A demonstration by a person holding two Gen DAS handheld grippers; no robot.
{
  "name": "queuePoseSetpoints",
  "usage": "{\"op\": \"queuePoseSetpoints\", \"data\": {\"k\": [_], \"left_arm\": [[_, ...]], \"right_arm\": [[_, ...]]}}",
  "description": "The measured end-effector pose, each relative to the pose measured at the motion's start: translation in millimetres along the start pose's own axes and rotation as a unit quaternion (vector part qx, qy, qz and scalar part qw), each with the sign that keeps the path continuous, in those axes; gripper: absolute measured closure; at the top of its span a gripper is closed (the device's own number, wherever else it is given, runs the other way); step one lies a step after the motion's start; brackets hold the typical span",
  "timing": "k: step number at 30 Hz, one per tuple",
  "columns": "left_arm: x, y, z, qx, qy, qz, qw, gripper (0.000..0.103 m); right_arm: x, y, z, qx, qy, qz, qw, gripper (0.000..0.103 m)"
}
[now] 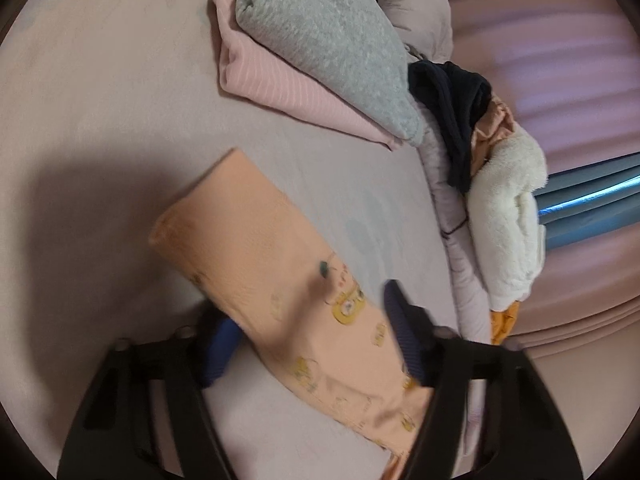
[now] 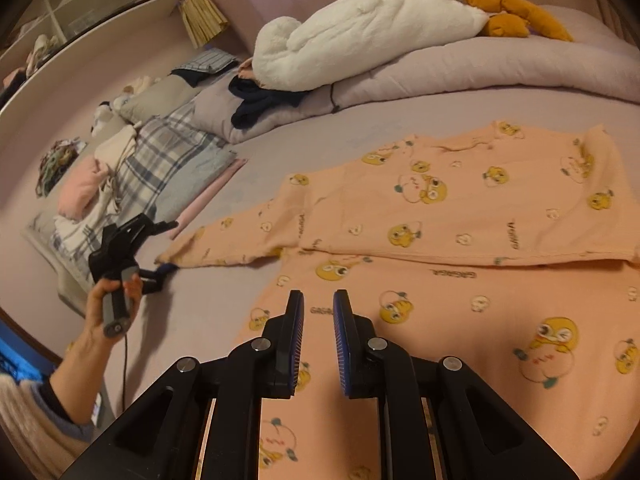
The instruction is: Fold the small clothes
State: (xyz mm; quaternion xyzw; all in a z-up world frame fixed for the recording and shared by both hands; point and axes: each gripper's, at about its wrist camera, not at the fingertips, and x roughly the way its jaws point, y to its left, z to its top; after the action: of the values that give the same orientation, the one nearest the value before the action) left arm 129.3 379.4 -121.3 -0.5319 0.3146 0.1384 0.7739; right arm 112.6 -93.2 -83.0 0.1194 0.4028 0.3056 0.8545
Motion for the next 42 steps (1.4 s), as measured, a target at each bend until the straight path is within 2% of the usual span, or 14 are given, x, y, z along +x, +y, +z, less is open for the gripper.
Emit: {"op": "queuePoseSetpoints", "data": {"k": [1, 4, 10, 13, 20, 24, 27, 28, 32, 35, 37, 38, 40, 42], "left_arm": [[1.0, 0.3, -0.1, 0.002, -0.002, 0.009, 1.0000, 0.065], [5.4, -0.1, -0.9, 0.017, 0.001, 0.035, 0.9992, 0.093], [-8.3, -26.3, -9.4, 0.072, -0.015, 0.038, 0.9965, 0.101], [-19.6, -62.2, -18.5, 0.121, -0.023, 0.011, 0.9924, 0.101], [-24.4, -174.3, -76.2, 0.239, -0.005, -0.059, 0.9691, 0.101], [-5.1, -239.0, -133.7, 0.306, 0.027, -0.087, 0.9476, 0.101], [16.0, -283.6, -193.4, 0.362, 0.058, -0.101, 0.9247, 0.101], [19.6, -290.8, -206.0, 0.372, 0.065, -0.104, 0.9202, 0.101], [53.0, -319.9, -288.5, 0.435, 0.114, -0.107, 0.8870, 0.100], [84.5, -328.3, -353.5, 0.480, 0.161, -0.093, 0.8573, 0.099], [100.3, -324.8, -378.1, 0.496, 0.192, -0.079, 0.8431, 0.085], [107.1, -322.0, -390.0, 0.503, 0.208, -0.072, 0.8360, 0.079], [119.5, -315.0, -407.5, 0.520, 0.225, -0.056, 0.8220, 0.052], [120.1, -308.7, -413.4, 0.529, 0.235, -0.053, 0.8138, 0.047]], "right_arm": [[-1.3, 0.1, -1.1, -0.002, -0.001, -0.005, 1.000, 0.088], [-4.3, -2.6, -7.5, 0.001, 0.001, -0.012, 1.000, 0.088], [-15.2, -17.8, -19.5, 0.014, 0.002, -0.028, 0.999, 0.088], [-25.2, -29.3, -20.8, 0.034, -0.006, -0.028, 0.999, 0.088], [-46.4, -46.1, -23.8, 0.056, -0.033, -0.023, 0.998, 0.088], [-59.4, -60.0, -26.7, 0.072, -0.053, -0.020, 0.996, 0.088], [-71.6, -77.2, -32.6, 0.097, -0.068, -0.018, 0.993, 0.088], [-75.7, -81.9, -34.6, 0.103, -0.072, -0.019, 0.992, 0.088], [-95.3, -105.3, -41.7, 0.129, -0.094, -0.025, 0.987, 0.088], [-107.3, -121.6, -47.4, 0.151, -0.106, -0.032, 0.982, 0.085], [-113.8, -129.8, -51.3, 0.164, -0.113, -0.036, 0.979, 0.081], [-117.0, -134.0, -53.2, 0.170, -0.116, -0.037, 0.978, 0.075], [-123.1, -142.0, -56.4, 0.186, -0.121, -0.038, 0.974, 0.065], [-126.5, -147.3, -56.3, 0.198, -0.129, -0.037, 0.971, 0.063]]}}
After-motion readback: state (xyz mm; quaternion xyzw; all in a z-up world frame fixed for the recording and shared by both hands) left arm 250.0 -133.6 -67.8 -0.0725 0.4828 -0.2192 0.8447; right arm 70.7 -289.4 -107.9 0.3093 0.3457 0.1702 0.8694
